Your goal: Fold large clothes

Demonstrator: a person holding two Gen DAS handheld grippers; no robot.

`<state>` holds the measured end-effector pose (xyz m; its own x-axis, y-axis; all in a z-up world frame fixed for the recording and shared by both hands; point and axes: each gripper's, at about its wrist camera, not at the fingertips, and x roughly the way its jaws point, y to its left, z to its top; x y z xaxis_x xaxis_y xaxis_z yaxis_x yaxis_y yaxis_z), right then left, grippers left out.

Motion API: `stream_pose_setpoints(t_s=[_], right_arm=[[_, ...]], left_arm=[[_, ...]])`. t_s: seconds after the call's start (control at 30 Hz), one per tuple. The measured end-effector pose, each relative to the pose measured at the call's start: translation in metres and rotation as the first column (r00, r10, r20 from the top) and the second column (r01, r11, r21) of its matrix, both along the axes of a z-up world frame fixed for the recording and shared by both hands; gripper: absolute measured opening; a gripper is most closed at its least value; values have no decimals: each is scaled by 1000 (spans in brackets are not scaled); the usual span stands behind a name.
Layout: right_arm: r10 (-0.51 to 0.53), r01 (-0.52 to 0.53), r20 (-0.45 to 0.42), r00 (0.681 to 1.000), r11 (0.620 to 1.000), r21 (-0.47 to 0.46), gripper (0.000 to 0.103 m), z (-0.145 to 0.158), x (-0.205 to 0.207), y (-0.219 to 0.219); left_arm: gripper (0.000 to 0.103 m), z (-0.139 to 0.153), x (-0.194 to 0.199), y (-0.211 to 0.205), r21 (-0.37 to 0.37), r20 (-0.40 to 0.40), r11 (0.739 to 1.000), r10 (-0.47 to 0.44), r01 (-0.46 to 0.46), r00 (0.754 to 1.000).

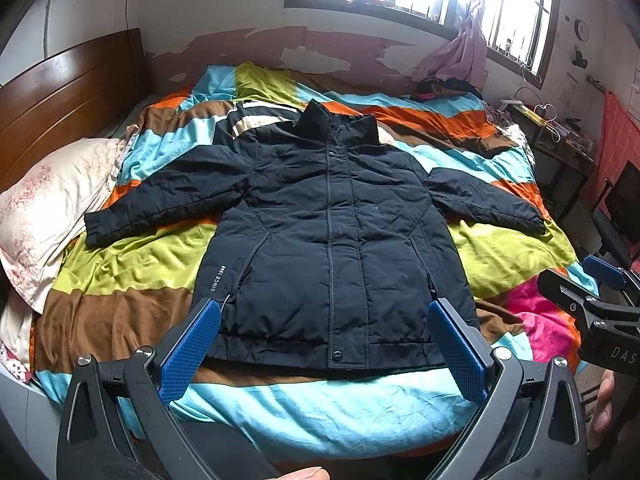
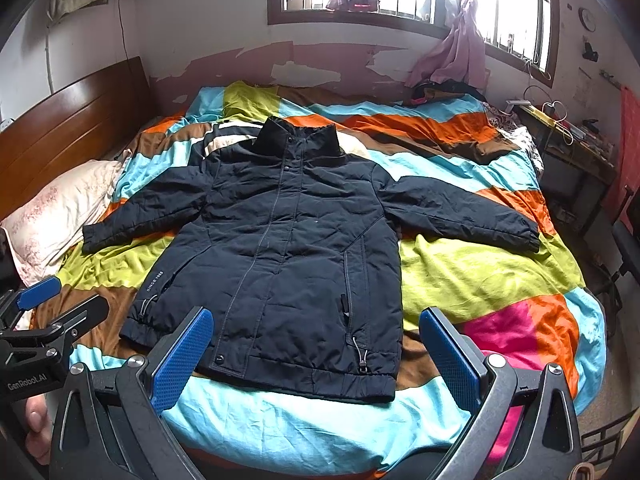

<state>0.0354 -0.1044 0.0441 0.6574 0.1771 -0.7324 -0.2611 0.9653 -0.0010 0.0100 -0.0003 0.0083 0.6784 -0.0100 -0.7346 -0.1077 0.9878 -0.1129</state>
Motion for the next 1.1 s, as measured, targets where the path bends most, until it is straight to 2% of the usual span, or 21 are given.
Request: stream_pose_setpoints(t_s=[1.1], right_arm=[[-1, 1, 6, 1000, 1000, 7, 103, 0, -1, -2]], left_arm=[[101, 2, 1, -1, -1, 2, 1000, 1, -1, 1000]])
